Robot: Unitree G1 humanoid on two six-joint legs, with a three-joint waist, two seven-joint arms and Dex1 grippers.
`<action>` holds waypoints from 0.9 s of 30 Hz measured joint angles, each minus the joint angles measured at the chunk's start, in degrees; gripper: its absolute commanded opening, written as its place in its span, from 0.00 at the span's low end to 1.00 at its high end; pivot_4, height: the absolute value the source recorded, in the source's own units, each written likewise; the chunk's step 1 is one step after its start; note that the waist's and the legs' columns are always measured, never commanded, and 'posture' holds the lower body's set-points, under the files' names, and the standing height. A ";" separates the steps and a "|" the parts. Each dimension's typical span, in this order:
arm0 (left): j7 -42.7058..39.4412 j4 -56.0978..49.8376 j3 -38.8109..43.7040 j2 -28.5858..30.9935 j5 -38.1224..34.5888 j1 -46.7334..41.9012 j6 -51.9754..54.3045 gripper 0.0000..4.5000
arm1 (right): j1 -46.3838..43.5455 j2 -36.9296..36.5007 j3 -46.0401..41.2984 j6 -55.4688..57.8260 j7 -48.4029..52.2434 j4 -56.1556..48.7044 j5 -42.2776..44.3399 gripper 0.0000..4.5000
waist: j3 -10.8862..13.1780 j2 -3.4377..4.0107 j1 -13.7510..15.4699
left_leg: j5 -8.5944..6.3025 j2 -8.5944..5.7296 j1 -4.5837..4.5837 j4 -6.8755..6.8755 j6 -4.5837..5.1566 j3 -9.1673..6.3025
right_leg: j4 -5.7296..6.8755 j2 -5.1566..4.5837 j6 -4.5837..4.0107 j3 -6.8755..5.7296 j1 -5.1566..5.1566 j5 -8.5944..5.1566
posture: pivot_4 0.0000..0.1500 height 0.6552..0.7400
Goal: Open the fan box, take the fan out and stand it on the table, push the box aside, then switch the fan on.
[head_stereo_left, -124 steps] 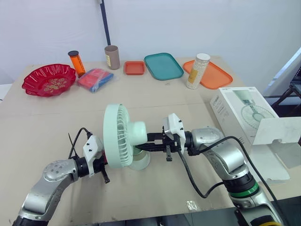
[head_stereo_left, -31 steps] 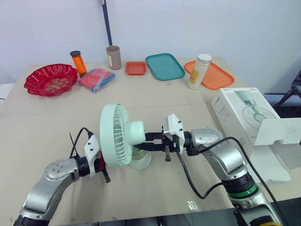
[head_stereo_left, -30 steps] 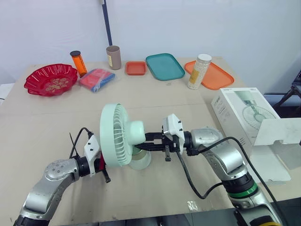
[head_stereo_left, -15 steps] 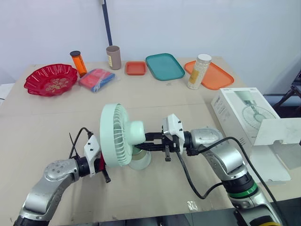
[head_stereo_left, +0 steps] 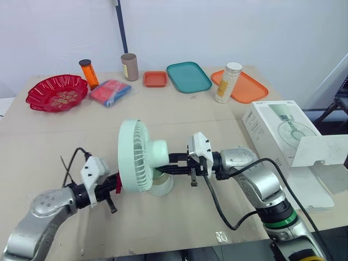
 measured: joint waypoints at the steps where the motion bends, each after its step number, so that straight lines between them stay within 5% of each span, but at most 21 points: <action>1: 0.06 -0.01 0.71 0.31 0.01 1.10 0.00 0.01 | -0.02 -0.02 -0.01 -0.13 0.07 0.13 0.00 0.08 | 0.00 0.00 0.00 | 0.00 0.00 0.00 0.00 0.01 0.00 | 0.00 -0.01 0.00 0.00 0.00 0.00 | 1.00 1.00; 27: 6.57 -7.93 8.71 -5.87 0.73 21.72 -1.30 0.01 | -0.41 -1.37 -0.38 -2.02 2.23 1.81 0.03 0.08 | -0.02 -0.01 0.02 | -0.04 0.02 0.22 -0.03 0.07 0.01 | -0.07 0.02 0.00 0.00 0.24 -0.02 | 1.00 1.00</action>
